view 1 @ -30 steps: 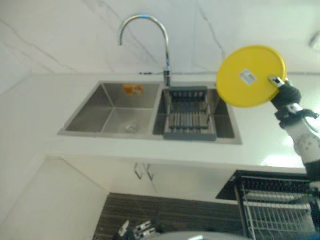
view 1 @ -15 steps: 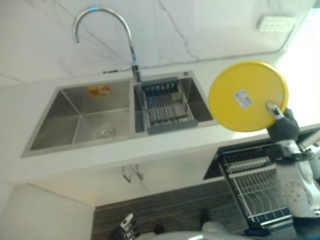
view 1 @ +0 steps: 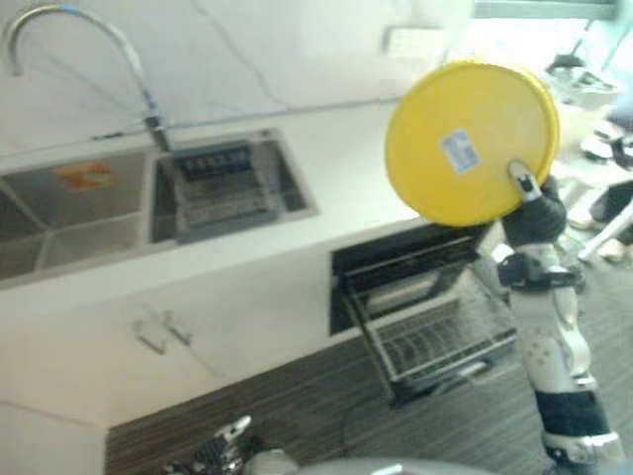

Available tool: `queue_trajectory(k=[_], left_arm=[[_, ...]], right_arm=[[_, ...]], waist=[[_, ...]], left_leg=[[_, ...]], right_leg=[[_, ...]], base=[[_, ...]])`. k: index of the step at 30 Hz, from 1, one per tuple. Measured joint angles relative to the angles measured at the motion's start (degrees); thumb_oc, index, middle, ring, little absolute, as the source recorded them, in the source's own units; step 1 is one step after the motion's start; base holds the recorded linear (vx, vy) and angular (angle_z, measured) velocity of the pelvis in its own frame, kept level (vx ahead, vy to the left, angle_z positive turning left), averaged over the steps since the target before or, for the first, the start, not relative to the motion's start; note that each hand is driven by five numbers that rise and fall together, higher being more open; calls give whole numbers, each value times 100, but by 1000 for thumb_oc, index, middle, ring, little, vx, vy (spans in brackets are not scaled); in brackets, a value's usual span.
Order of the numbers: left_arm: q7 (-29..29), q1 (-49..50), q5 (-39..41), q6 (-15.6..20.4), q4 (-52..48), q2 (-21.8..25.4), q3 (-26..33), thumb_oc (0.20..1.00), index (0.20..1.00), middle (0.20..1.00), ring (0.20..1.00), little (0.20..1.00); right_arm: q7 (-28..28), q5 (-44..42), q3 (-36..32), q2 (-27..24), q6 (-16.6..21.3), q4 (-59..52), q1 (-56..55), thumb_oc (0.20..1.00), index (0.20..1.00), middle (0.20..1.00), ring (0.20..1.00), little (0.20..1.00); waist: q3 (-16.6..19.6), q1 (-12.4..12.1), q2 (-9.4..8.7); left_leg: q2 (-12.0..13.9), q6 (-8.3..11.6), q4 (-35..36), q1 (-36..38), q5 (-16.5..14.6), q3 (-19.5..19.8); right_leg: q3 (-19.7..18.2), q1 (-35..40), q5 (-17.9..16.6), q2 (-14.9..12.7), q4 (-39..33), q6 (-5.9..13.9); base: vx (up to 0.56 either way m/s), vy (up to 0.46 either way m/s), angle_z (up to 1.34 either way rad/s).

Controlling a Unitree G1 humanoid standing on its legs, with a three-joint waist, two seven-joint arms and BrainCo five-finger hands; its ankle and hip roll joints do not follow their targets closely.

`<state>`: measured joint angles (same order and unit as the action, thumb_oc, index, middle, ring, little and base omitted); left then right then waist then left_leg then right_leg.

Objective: Place the dishes in the dishwasher.

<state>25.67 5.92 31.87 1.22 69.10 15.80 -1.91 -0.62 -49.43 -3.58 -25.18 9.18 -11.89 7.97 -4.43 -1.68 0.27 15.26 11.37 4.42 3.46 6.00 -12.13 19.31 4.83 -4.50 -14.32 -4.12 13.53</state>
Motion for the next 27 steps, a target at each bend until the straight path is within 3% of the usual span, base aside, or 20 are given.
queue_trajectory(k=[2, 4, 7, 8, 10, 11, 12, 13, 14, 15, 16, 18, 19, 20, 22, 24, 25, 26, 27], left_arm=[[-98, -40, -162, -119, 13, -229, 65, 1000, 1000, 1000, 1000, 1000], [-198, -38, -155, -98, 20, -407, 204, 1000, 1000, 1000, 1000, 1000], [-285, -19, -150, -13, 31, -519, 211, 1000, 1000, 1000, 1000, 1000], [-290, 31, -142, 83, 5, -554, 300, 1000, 1000, 1000, 1000, 1000], [-296, 36, -122, 126, 16, -579, 432, 1000, 1000, 1000, 1000, 1000], [-299, 9, -92, 185, 11, -573, 467, 1000, 1000, 1000, 1000, 1000], [-294, -9, -79, 277, -37, -558, 474, 1000, 1000, 1000, 1000, 1000], [-264, -9, -81, 282, -95, -567, 403, 1000, 1000, 1000, 1000, 1000], [-226, 11, -101, 275, -88, -614, 392, 1000, 1000, 1000, 1000, 1000], [-250, 61, -105, 275, -48, -577, 410, 1000, 1000, 1000, 1000, 1000], [-254, 45, -161, 252, 25, -364, 372, 1000, 1000, 1000, 1000, 1000], [-281, 83, -178, 60, 333, -155, 152, 1000, 1000, 1000, 1000, 1000], [-310, 253, -153, -53, 586, -207, 73, 1000, 1000, 1000, 1000, 1000], [-324, 308, -163, -74, 595, -221, 79, 1000, 1000, 1000, 1000, 1000], [-455, 116, -256, -113, 566, -116, 77, 1000, 1000, 1000, 1000, 1000], [-556, -206, -401, -31, 273, -83, -47, 1000, 1000, 1000, 1000, 1000], [-619, -254, -396, -8, 240, -91, -127, 1000, 1000, 1000, 1000, 1000], [-710, -338, -394, -73, 233, 22, -338, 1000, 1000, 1000, 1000, 1000], [-747, -348, -380, -112, 187, 65, -236, 1000, 1000, 1000, 1000, 1000]], right_arm=[[-38, -9, -135, -255, -2, 13, 23, 200, 200, 200, 200, 200], [-48, -14, -144, -436, -5, 18, 24, 200, 200, 200, 200, 200], [35, -28, -97, -573, -76, 16, 15, 200, 200, 200, 200, 200], [140, -27, 29, -572, -129, 16, -6, 200, 200, 200, 200, 200], [314, -24, 131, -572, -234, 17, -9, 200, 200, 200, 200, 200], [379, -15, 134, -568, -248, 17, -17, 200, 200, 200, 200, 200], [398, 11, 126, -565, -249, 15, -17, 200, 200, 200, 200, 200], [396, 89, 91, -570, -234, 4, -9, 200, 200, 200, 200, 200], [387, 166, 82, -577, -226, 4, 12, 200, 200, 200, 200, 200], [376, 296, 191, -417, -233, 4, 15, 200, 200, 200, 200, 200], [344, 464, 304, -301, -233, -3, 24, 200, 200, 200, 200, 200], [331, 648, 313, -178, -239, -1, 62, 200, 200, 200, 200, 200], [331, 803, 311, 44, -243, 2, 54, 200, 200, 200, 200, 200], [330, 833, 284, 169, -223, -13, 55, 200, 200, 200, 200, 200], [287, 906, 147, 170, -214, -37, 3, 200, 200, 200, 200, 200], [211, 897, -18, 172, -75, -87, 2, 200, 200, 200, 200, 200], [208, 898, 31, 195, 67, -192, -1, 200, 200, 200, 200, 200], [232, 944, 140, 287, 251, -325, 27, 200, 200, 200, 200, 200], [245, 1118, 188, 279, 288, -295, 153, 200, 200, 200, 200, 200]], waist=[[28, 123, 288], [35, 263, 394], [43, 284, 534], [42, 256, 548], [17, 204, 549], [-20, 170, 521], [-58, 113, 416], [-74, 100, 367], [-81, 60, 389], [-124, -94, 318], [-230, -67, 150], [-458, -247, -187], [-468, -321, -391], [-469, -306, -460], [-492, -197, -570], [-516, -40, -503], [-564, 5, -436], [-561, -4, -440], [-566, -46, -433]], left_leg=[[259, -110, 10, -38, 131, 219], [426, -136, -100, -115, 286, -96], [507, -142, -100, -156, 286, -259], [504, -299, -182, -226, 139, -239], [478, -317, -368, -301, 37, -196], [437, -307, -768, -529, -23, -107], [196, -261, -1232, -835, -68, -68], [-255, -207, -1244, -968, -226, -67], [-691, -493, -948, -917, -371, -33], [-852, -662, -736, -799, -395, -21], [-860, -656, -686, -791, -348, -161], [-916, -662, -580, -675, -237, -219], [-1197, -715, -70, -276, -218, 49], [-1330, -839, 103, -62, -230, 150], [-1378, -893, 82, 30, -328, 125], [-1222, -963, 74, 106, -310, 204], [-1101, -1007, 73, 157, -350, 202], [-1073, -967, 71, 72, -346, 211], [-1046, -937, 71, 46, -328, 196]], right_leg=[[-71, -77, -107, 489, -98, -244], [-67, -83, -37, 713, -131, -411], [12, -99, 4, 850, -122, -492], [13, -131, 9, 850, -97, -513], [-11, -136, 18, 818, -93, -528], [-2, -121, 49, 739, -90, -578], [-12, -81, 22, 511, -131, -565], [3, -79, -5, 253, -132, -526], [-9, -104, -38, 90, -131, -440], [-155, -112, -21, -6, -122, -320], [-167, -57, -28, -22, -96, -238], [-158, -64, 45, -29, -129, -323], [-346, -21, 84, -144, -125, -296], [-457, 101, 53, -218, -93, -342], [-444, 155, 13, -269, 112, -312], [-471, -331, 6, -209, 1103, -318], [-610, -552, 199, -225, 1309, -213], [-688, -512, 204, -211, 504, -193], [-537, -505, 73, -229, 42, -198]], base=[[-25, -412, -45], [12, -291, -4], [-3, -287, 13], [-14, -174, 3], [4, -78, 3], [44, 50, 15], [66, 90, 31], [82, 99, 26], [81, 90, 0], [81, 97, 20], [177, 250, 28], [250, 374, 12], [268, 352, -56], [243, 269, -54], [147, 140, -7], [47, -84, -5], [24, -240, -7], [44, -316, 0], [67, -297, 22]])
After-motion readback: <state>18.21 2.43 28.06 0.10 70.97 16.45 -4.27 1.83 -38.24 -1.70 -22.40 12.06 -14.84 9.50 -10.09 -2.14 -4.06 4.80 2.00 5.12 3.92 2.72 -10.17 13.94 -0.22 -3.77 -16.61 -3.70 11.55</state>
